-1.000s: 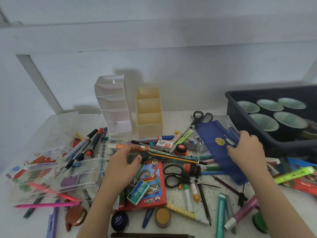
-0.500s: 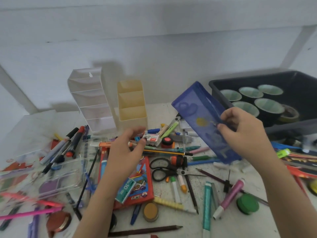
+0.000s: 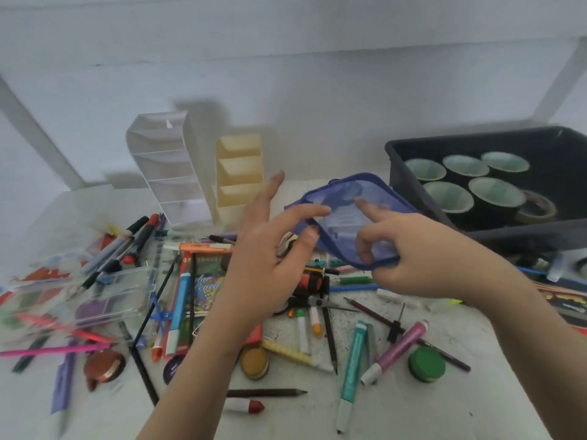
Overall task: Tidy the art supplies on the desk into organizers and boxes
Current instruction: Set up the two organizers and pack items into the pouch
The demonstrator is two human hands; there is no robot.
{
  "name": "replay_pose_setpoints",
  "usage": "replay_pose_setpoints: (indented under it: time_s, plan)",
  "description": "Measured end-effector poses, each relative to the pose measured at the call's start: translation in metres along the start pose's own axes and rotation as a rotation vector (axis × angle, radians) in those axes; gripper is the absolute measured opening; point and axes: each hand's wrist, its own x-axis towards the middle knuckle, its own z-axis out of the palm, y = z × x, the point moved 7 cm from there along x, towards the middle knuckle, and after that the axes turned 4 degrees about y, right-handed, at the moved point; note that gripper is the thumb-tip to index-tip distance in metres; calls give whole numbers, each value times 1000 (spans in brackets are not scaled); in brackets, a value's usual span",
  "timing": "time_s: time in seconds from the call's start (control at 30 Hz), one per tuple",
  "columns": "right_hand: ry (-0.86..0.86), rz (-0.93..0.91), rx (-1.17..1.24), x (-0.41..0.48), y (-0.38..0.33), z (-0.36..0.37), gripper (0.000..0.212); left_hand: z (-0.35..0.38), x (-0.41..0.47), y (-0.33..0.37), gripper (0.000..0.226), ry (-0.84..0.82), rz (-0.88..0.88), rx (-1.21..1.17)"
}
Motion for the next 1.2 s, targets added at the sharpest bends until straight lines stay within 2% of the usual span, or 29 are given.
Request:
replay_pose_setpoints:
  time_s: [0.1,0.2,0.33,0.4,0.6,0.7,0.8,1.0,1.1,1.13,1.2]
  plan:
    - [-105,-11,-5,-5,-3,10,21,9,-8,-7,15,-22,-101,74]
    - [-137,-17,-59,-11,0,16,18,13,-12,-13,23,-3,-190,97]
    - [-158,-55,-87,-18,2,20,16,12,-19,-12,18,67,-275,87]
    - [-173,-74,-86,-25,0,21,15,8,-23,-7,26,74,-277,92]
    - [-325,-158,31,-71,-8,24,13,15,-45,2,39,-109,-284,122]
    - [-423,-154,8,-83,-10,37,14,19,-56,8,35,-146,-297,-38]
    - [-429,-176,-39,-84,-12,50,15,24,-64,13,34,-180,-269,-159]
    - [-506,-190,26,-91,-10,66,15,33,-76,-1,35,-221,-345,64]
    - [-369,-211,298,-86,-6,42,11,32,-80,-2,39,-194,-371,64]
    - [-300,-191,397,-81,0,29,7,32,-81,-2,39,-187,-371,68]
    - [-158,-96,557,-69,21,4,10,32,-82,-2,42,-182,-370,77]
